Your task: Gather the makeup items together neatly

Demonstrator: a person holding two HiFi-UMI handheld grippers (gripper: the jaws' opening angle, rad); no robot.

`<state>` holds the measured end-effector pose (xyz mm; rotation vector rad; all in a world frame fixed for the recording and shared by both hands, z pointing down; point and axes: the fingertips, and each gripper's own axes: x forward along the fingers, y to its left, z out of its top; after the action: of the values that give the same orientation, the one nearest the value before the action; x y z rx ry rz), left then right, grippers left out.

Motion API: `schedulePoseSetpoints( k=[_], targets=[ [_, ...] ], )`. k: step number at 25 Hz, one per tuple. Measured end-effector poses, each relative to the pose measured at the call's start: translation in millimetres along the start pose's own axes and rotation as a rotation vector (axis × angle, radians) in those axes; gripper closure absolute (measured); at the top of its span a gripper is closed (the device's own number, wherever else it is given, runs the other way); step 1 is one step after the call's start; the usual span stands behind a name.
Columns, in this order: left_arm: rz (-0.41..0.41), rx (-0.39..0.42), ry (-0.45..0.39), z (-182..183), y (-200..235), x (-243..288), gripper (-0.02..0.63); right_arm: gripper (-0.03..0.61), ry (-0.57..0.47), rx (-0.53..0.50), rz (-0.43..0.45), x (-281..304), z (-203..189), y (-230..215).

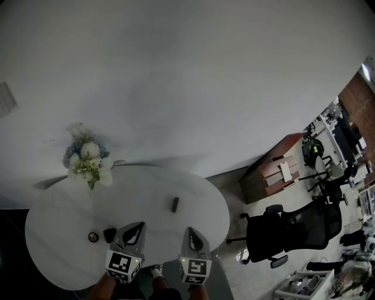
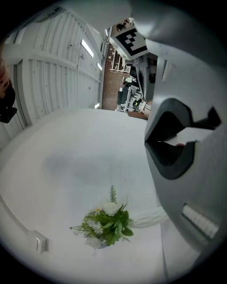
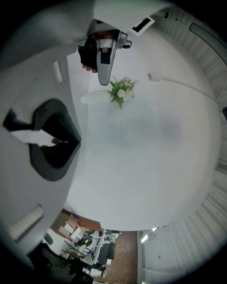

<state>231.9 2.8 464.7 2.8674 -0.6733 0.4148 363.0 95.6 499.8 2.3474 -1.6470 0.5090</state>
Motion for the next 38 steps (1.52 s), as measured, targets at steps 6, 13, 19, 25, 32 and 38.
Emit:
schedulePoseSetpoints(
  k=[6, 13, 19, 25, 32, 38],
  targets=[
    [0.045, -0.032, 0.063, -28.8, 16.7, 33.2, 0.603, 0.573, 0.061, 0.017, 0.05, 46.9, -24.4, -9.0],
    [0.089, -0.066, 0.104, -48.3, 30.5, 45.9, 0.603, 0.482, 0.131, 0.055, 0.098, 87.1, -49.1, -5.7],
    [0.113, -0.084, 0.127, -57.9, 38.7, 58.2, 0.603, 0.373, 0.189, 0.059, 0.104, 125.8, -66.3, -3.9],
    [0.13, -0.11, 0.151, -73.8, 45.3, 64.1, 0.603, 0.341, 0.277, 0.053, 0.108, 152.8, -95.6, -3.4],
    [0.15, -0.132, 0.181, -92.7, 54.5, 67.8, 0.603, 0.341, 0.315, 0.051, 0.122, 173.3, -111.5, -0.3],
    [0.171, -0.153, 0.202, -104.9, 59.5, 64.3, 0.603, 0.341, 0.363, 0.041, 0.145, 178.7, -120.7, 7.2]
  ],
)
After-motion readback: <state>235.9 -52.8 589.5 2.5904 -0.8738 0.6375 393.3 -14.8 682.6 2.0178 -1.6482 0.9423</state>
